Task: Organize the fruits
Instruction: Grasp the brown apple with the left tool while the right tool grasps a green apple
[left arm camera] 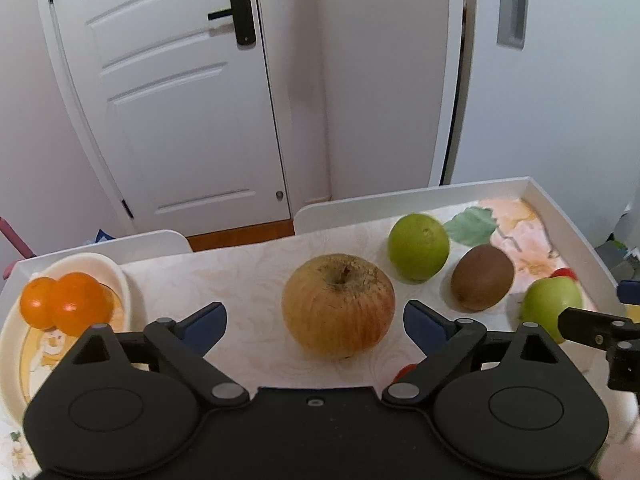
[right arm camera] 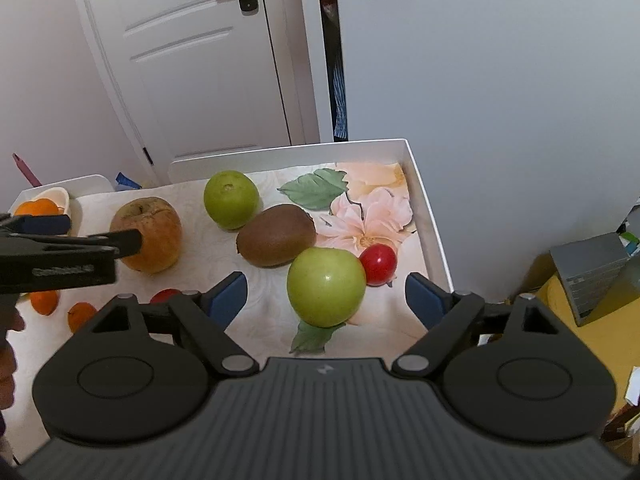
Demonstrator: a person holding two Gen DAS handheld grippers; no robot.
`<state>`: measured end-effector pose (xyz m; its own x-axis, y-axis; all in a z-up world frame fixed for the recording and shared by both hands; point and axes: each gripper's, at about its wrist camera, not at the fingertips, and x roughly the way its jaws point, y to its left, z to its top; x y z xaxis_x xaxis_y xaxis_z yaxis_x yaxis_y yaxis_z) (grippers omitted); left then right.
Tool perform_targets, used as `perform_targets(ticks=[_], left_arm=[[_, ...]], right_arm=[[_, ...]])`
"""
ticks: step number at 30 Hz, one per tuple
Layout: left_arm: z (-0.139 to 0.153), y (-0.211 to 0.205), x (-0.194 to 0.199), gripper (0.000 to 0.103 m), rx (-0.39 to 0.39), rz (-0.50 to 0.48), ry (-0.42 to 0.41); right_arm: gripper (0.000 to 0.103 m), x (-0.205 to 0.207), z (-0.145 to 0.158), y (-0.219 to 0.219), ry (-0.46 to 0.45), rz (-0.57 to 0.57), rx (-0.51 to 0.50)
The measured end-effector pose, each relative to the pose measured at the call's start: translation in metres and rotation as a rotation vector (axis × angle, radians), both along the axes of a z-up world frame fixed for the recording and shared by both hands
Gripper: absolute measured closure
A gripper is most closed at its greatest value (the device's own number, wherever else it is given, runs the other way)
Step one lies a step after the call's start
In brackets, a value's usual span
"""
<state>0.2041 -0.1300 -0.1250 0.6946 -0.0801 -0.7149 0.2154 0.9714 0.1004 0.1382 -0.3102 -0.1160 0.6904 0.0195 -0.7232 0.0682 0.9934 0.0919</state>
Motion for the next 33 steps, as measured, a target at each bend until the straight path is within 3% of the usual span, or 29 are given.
perform_targets(ticks=[5, 14, 33], left_arm=[[-0.014, -0.006, 0.009, 0.007, 0.006, 0.018, 0.005], [-0.027, -0.016, 0.019, 0.023, 0.000, 0.011, 0.020], [-0.027, -0.015, 0.010, 0.024, 0.000, 0.025, 0.001]], right_arm=[[0.006, 0.007, -0.014, -0.001, 0.012, -0.008, 0.028], [0.014, 0.018, -0.027, 0.001, 0.021, -0.013, 0.045], [0.028, 0.023, -0.035, 0.000, 0.032, -0.034, 0.031]])
